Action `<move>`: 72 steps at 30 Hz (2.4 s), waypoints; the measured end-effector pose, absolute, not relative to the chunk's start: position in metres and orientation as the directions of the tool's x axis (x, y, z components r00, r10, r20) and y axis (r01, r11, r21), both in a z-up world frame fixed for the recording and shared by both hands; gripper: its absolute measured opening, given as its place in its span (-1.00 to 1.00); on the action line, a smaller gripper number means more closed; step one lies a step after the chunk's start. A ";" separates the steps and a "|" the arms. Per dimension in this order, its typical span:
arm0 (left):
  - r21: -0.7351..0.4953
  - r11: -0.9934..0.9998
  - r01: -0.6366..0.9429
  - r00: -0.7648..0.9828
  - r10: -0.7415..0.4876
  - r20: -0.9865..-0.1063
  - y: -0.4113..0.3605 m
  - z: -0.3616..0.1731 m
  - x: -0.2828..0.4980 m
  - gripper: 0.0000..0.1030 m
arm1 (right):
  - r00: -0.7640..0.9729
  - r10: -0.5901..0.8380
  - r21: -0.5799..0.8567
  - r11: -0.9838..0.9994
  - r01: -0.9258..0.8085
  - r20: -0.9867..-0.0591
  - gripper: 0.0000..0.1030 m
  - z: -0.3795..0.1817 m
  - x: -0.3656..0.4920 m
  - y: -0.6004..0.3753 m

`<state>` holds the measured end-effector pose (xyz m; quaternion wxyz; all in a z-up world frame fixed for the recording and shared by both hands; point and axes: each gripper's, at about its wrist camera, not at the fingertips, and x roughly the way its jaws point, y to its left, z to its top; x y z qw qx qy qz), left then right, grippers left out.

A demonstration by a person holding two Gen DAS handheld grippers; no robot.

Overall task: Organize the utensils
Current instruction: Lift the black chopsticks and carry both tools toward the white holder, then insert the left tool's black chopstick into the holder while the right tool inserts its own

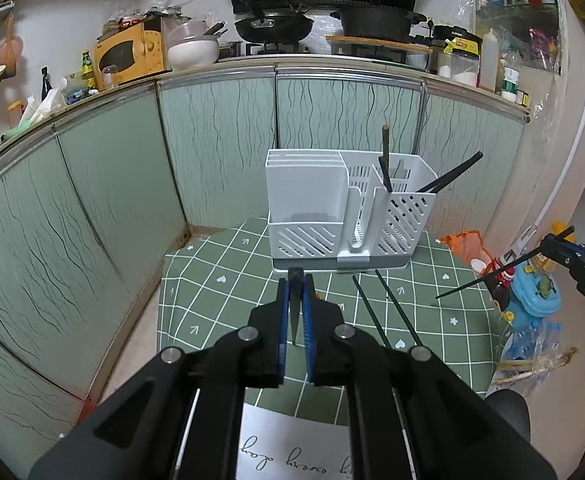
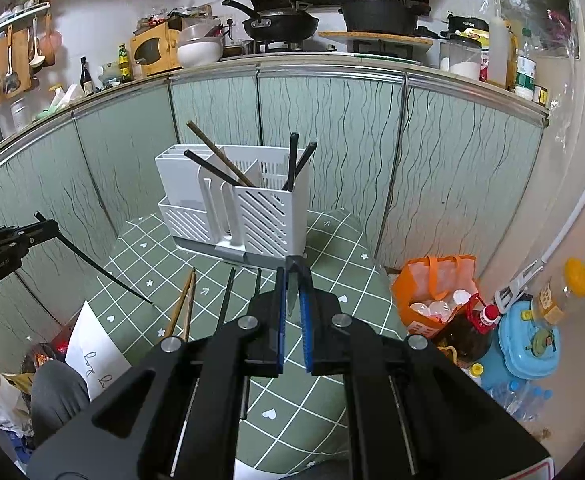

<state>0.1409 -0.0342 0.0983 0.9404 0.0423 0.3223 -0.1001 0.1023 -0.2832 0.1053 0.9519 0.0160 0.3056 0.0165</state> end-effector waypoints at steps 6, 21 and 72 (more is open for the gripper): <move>0.013 0.975 0.220 0.771 -0.165 -0.616 -0.035 0.105 0.142 -0.85 | 0.816 0.048 0.043 0.999 -0.028 -0.577 -0.88 0.114 0.103 -0.285; 0.013 0.963 0.270 0.791 -0.215 -0.572 -0.052 0.152 0.146 -0.85 | 0.835 0.078 0.050 0.997 -0.060 -0.545 -0.88 0.157 0.110 -0.284; -0.033 0.884 0.466 0.747 -0.413 -0.521 -0.141 0.232 0.240 -0.85 | 0.849 0.142 0.059 0.990 -0.130 -0.509 -0.88 0.240 0.220 -0.295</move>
